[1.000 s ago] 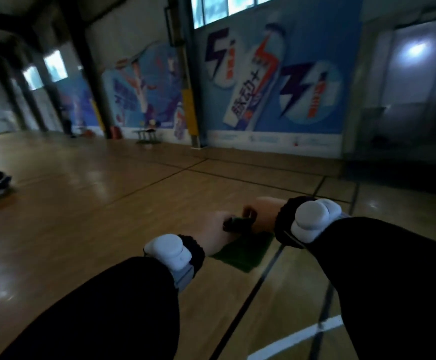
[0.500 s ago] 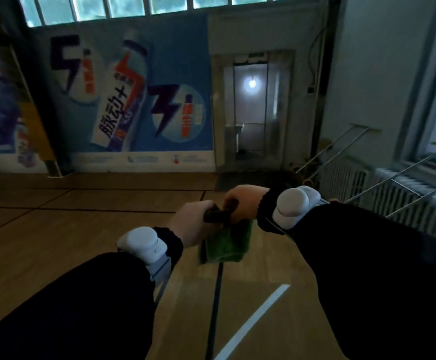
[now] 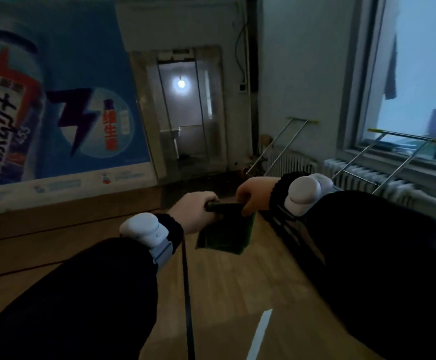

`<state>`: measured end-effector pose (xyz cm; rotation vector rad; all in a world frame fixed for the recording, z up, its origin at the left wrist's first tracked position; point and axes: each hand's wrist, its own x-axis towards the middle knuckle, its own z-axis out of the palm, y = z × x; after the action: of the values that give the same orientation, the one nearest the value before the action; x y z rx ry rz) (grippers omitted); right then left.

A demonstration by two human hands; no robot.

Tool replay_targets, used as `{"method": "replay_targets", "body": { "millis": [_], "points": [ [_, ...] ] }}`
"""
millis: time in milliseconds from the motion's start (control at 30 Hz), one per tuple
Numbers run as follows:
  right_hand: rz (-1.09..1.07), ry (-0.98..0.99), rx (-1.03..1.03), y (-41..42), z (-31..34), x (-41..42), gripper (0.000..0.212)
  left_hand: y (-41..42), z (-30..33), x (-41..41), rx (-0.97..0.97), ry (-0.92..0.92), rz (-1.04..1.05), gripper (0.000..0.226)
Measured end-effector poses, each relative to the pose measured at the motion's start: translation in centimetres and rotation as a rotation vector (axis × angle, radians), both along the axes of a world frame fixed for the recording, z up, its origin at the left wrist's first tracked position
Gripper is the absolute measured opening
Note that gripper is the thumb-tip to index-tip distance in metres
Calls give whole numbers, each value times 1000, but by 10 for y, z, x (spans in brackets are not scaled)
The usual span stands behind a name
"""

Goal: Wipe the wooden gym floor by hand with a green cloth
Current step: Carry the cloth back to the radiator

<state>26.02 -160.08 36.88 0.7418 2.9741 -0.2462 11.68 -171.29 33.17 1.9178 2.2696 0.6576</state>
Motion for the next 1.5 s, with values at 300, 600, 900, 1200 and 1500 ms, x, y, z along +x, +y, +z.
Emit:
{"method": "replay_targets", "body": {
  "millis": [300,600,900,1200,1500],
  "points": [
    [-241,-10,44,205,-23,-60,12,226,-19,-76,28,-19,-227,10],
    [-190,118,-29,439,-17,-218,13,440,13,-225,15,126,-109,9],
    [-82,143,-29,625,-32,-383,25,630,-4,-401,-29,121,-5,19],
    [-265,116,-66,891,-65,-460,27,929,-26,-496,-117,119,-201,16],
    [-881,270,-201,1123,-145,-287,27,1239,-107,-332,-245,31,-631,21]
  ]
}}
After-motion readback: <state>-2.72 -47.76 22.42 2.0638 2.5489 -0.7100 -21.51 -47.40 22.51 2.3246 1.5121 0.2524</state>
